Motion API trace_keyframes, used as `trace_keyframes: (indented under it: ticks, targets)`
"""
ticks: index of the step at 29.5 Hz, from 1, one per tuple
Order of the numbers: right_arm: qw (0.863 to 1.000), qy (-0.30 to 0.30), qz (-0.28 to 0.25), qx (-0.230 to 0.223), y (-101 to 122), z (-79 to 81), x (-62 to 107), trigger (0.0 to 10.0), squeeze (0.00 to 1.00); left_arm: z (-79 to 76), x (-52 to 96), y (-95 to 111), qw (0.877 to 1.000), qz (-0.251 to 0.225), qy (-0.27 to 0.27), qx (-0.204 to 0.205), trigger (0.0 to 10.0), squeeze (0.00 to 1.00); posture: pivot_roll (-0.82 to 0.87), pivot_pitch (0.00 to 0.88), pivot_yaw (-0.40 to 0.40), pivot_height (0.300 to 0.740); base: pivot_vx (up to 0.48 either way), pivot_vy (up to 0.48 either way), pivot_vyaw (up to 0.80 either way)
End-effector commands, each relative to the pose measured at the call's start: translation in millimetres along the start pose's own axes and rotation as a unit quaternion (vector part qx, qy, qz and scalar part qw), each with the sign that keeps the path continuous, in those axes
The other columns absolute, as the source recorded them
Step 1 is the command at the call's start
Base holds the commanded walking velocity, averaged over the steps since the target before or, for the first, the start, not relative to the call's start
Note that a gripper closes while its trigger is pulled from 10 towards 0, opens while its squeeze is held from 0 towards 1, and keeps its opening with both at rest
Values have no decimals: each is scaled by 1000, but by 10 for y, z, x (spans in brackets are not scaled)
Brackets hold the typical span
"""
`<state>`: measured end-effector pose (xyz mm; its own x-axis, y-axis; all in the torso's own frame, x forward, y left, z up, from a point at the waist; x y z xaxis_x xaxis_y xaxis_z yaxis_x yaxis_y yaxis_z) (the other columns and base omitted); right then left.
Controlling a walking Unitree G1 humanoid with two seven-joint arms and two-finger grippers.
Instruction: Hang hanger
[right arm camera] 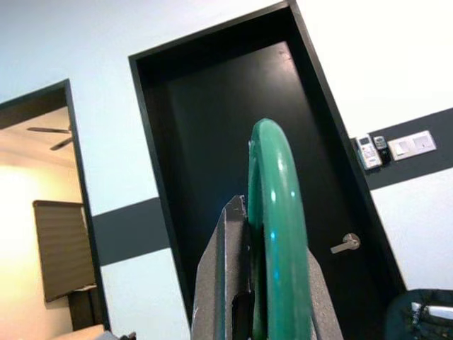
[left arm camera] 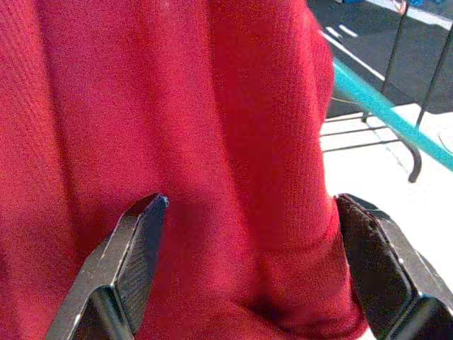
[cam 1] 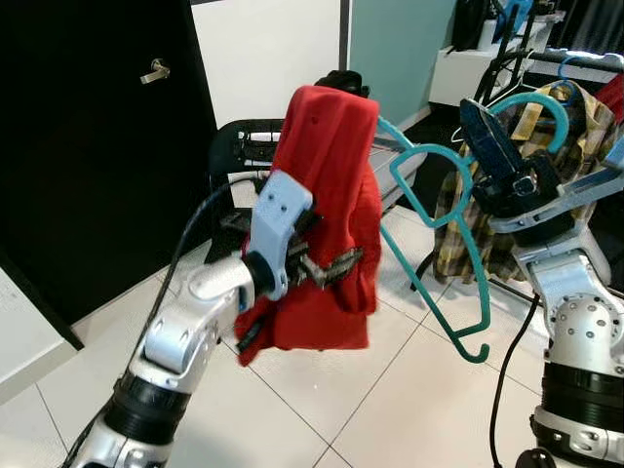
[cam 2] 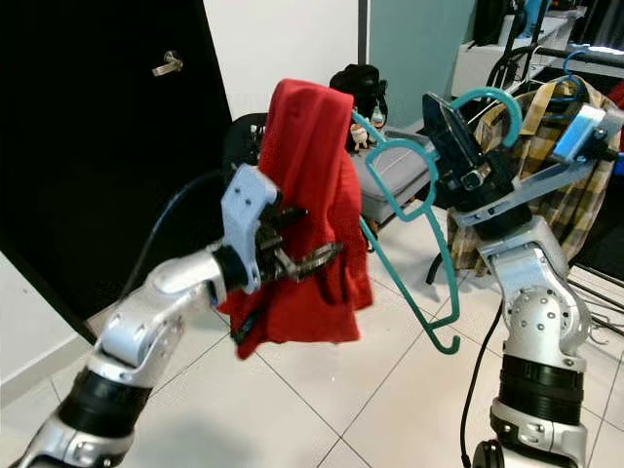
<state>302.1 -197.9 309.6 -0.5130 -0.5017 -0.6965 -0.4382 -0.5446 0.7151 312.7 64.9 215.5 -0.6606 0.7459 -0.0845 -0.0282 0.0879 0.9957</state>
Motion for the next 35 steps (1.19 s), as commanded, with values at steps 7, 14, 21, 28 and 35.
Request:
trace_keyframes:
  ticks: [7, 14, 21, 28, 35]
  targets:
    - [998, 45, -47, -5, 227, 123, -108, 10000, 0, 201, 57, -29, 994, -3, 70, -80, 0, 0, -76, 0, 37, 740, 0, 0, 0]
    - [998, 52, -47, -13, 229, 162, -105, 10000, 0, 336, 4, 26, 986, -26, 131, -96, 0, 0, -88, 0, 41, 740, 0, 0, 0]
    - [998, 46, -46, -14, 245, 168, -76, 10000, 0, 419, -49, 143, 985, -53, 145, -81, 0, 0, -98, 0, 51, 740, 0, 0, 0]
    - [998, 36, -43, -11, 251, 148, -39, 10000, 0, 415, -26, 246, 989, -96, 111, -12, 0, 0, -95, 0, 53, 740, 0, 0, 0]
    - [998, 34, -42, -11, 251, 147, -38, 10000, 0, 366, 58, 230, 990, -118, 59, 43, 0, 0, -93, 0, 54, 740, 0, 0, 0]
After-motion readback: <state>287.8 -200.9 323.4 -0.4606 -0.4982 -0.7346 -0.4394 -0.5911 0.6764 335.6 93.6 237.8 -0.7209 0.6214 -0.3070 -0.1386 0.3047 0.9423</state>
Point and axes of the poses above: a point about 5 cm out from each wrist's last joint towards the gripper, its own x axis pointing back from the gripper into the wrist, its own y axis along the axis of the wrist's last joint, z = x × y, the point moved 1 cm from there along -x, pointing out of the wrist towards the gripper, and after that the axes turned 9 degrees about x, right-handed, at the moved point
